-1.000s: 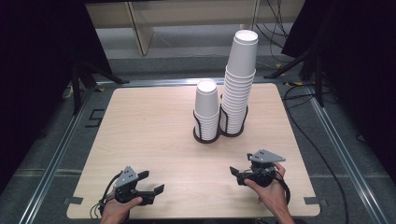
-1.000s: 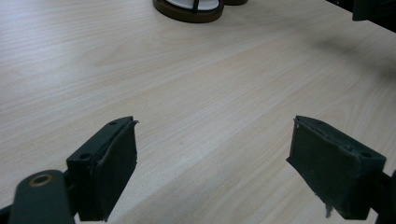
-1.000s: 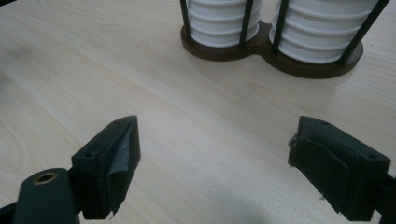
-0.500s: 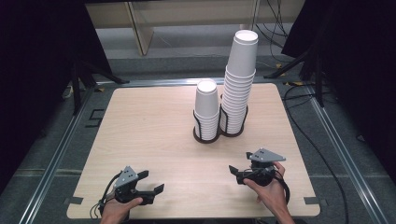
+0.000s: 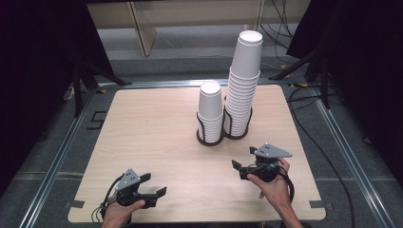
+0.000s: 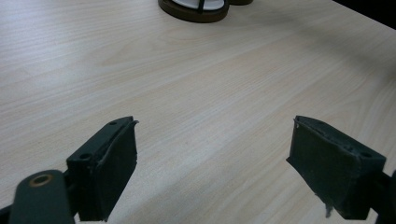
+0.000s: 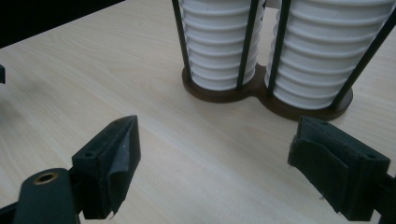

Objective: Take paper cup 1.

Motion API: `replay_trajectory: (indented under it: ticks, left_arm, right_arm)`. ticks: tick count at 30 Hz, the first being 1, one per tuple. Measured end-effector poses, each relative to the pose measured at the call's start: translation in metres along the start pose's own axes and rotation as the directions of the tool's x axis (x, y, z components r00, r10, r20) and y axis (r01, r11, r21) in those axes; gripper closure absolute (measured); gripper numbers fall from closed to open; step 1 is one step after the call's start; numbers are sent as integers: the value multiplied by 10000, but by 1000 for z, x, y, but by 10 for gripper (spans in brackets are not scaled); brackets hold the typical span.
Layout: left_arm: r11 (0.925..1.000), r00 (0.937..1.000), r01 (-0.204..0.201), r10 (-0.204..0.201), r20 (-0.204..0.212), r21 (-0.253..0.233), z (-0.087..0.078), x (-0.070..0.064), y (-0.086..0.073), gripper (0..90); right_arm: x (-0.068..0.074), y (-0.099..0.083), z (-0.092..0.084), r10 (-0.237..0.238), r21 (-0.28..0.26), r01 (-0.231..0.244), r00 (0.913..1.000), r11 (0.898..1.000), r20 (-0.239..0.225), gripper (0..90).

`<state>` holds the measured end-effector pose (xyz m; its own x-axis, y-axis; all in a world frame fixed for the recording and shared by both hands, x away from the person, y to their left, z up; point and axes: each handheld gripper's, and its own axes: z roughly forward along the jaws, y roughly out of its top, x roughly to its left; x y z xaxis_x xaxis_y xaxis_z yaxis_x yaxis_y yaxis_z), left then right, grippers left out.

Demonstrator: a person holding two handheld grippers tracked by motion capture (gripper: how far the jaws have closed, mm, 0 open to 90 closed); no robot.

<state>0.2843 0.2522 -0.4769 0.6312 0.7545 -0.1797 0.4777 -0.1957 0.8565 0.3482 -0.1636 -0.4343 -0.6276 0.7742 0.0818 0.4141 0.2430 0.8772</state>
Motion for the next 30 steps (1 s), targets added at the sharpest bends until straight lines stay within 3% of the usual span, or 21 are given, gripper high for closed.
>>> replay_trajectory:
  ticks: [9, 10, 11, 12, 13, 14, 16, 23, 25, 27, 29, 30]
  left_arm:
    - [10000, 9999, 9, -8, -169, 93, -1, 0, 1, 145]
    - [9999, 9999, 98, -98, -25, -116, 1, 0, 0, 145]
    - [9999, 9999, 112, -113, -71, -67, 1, 1, 0, 145]
    - [9999, 9999, 126, -126, -94, -31, 1, 1, 0, 145]
    - [9999, 9999, 120, -120, -81, -34, 1, 1, 0, 145]
    - [9999, 9999, 129, -130, -89, -28, 1, 1, 0, 145]
    - [9999, 9999, 134, -135, -49, -89, 1, 1, 0, 145]
    - [9999, 9999, 105, -105, -25, -88, 2, 0, 0, 145]
    - [9999, 9999, 114, -114, -33, -82, 2, 1, 0, 145]
    - [9999, 10000, -29, 30, -68, 101, 1, 2, 0, 145]
    - [9999, 9999, 102, -102, -50, -20, 2, 1, 0, 145]
    - [9999, 9999, 65, -63, -147, 152, 1, 1, 0, 145]
  right_arm:
    - [2, 23, 8, -227, -343, 223, 9997, 9992, -107, 164]
    - [3, 25, 9, -47, -342, 41, 9998, 9994, -173, 163]
    - [2, 28, 10, -205, -423, 195, 9995, 9989, -230, 162]
    - [4, 31, 11, 103, -557, -116, 9997, 9984, -238, 160]
    - [2, 35, 11, -291, -552, 279, 9993, 9981, -221, 159]
    - [2, 38, 12, -161, -691, 139, 9994, 9975, -318, 159]
    - [1, 44, 11, -363, -722, 349, 9992, 9968, -180, 157]
    - [2, 66, 13, -54, -1103, -1, 9988, 9939, -493, 155]
    - [2, 72, 15, -212, -1250, 164, 9991, 9920, -374, 155]
    - [3, 78, 18, -257, -1259, 199, 9987, 9918, -450, 155]
    - [4, 84, 23, -212, -1403, 139, 9985, 9900, -510, 155]
    - [4, 87, 25, -162, -1409, 64, 9975, 9900, -687, 155]
